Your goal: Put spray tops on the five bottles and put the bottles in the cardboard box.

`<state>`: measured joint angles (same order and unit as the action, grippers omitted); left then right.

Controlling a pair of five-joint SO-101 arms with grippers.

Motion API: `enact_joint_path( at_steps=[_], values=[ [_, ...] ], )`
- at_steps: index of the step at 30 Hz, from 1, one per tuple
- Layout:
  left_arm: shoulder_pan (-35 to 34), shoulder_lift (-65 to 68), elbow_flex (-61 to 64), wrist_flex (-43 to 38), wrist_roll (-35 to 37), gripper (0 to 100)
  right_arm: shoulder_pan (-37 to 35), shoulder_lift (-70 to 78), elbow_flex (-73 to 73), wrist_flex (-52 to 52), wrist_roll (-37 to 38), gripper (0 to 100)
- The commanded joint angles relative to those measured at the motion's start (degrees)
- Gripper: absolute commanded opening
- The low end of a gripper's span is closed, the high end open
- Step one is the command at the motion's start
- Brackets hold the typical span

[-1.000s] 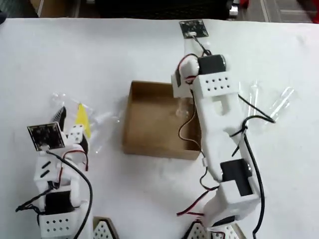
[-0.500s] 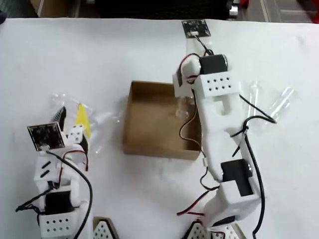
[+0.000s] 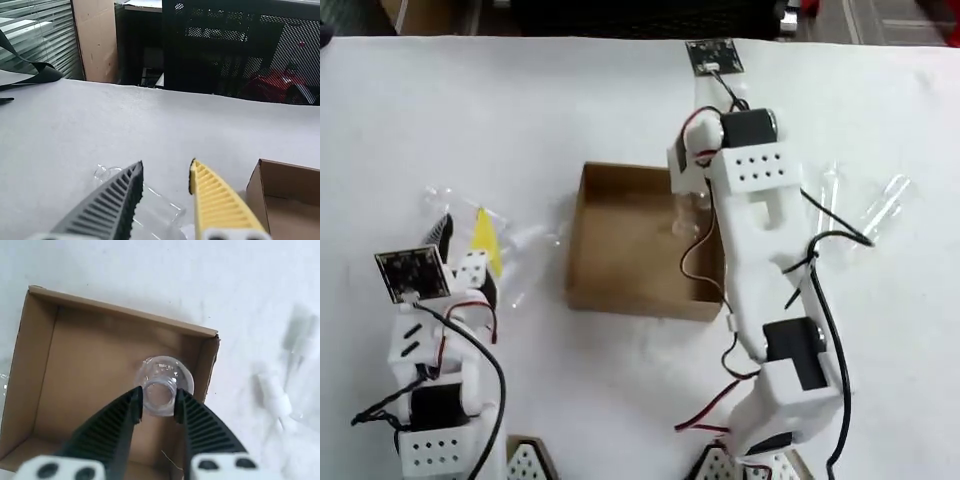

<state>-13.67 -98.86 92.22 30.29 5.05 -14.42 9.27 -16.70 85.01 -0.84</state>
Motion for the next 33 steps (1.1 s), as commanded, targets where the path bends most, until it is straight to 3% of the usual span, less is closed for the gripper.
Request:
enact_joint_path(
  at_steps=[1, 18, 33],
  values=[
    [0.7, -0.8, -0.4, -0.8, -0.5, 15, 0.5, 2.2, -2.2, -0.7, 0.0, 5.2],
    [0.7, -0.8, -0.4, -0.9, -0.5, 15, 6.3, 1.6, -2.2, -9.8, 0.1, 1.9],
    [0.7, -0.8, -0.3, -1.1, -0.6, 15, 6.0, -3.4, -1.7, -8.8, -0.2, 1.7]
  ],
)
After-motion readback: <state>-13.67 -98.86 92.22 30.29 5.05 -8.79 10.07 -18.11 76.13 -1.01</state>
